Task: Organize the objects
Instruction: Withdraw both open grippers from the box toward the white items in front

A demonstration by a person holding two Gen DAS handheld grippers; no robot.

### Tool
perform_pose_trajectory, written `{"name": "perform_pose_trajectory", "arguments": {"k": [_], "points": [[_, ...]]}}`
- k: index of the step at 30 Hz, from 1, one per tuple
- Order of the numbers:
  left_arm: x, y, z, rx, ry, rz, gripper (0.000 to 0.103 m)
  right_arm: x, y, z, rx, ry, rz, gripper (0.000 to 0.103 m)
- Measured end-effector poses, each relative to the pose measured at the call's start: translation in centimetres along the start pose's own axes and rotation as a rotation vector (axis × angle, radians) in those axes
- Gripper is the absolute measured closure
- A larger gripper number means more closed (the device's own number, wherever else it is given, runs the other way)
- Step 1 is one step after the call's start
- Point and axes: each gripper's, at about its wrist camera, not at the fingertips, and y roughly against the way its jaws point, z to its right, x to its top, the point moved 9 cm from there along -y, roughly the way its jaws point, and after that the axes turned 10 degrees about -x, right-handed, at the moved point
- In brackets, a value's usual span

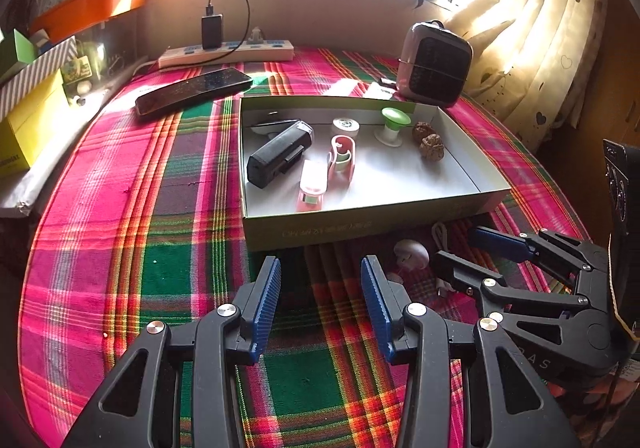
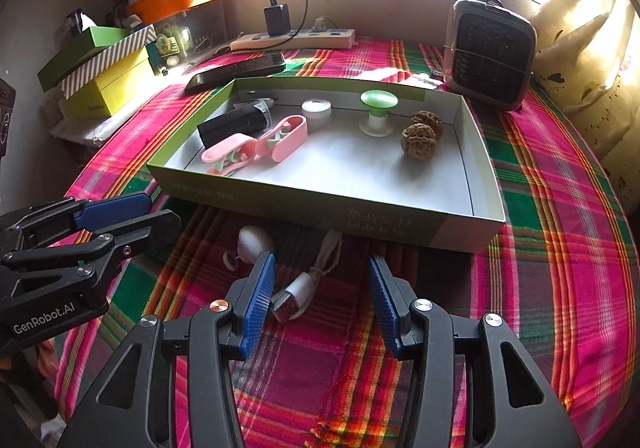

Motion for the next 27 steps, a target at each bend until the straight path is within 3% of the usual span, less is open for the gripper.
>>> {"name": "perform_pose_trajectory", "arguments": {"k": [18,22,27], "points": [[-0.2,-1.2,1.3,-0.042,-0.014,-0.029,0.063,-0.7,-0.2,1.3,-0.051,0.009,-0.012,0.055],[-0.2,-1.4,1.9,-0.061,-0.02,-0.034,0.063,-0.8,0.0,1.8,-0.061,0.008,-0.009,0.068],[-0.1,-1.6,2.7,-0.09,-0.031,-0.041,0.062,-1.0,0.1,2.1,-0.048,0.01,-0.006,0.078]]}}
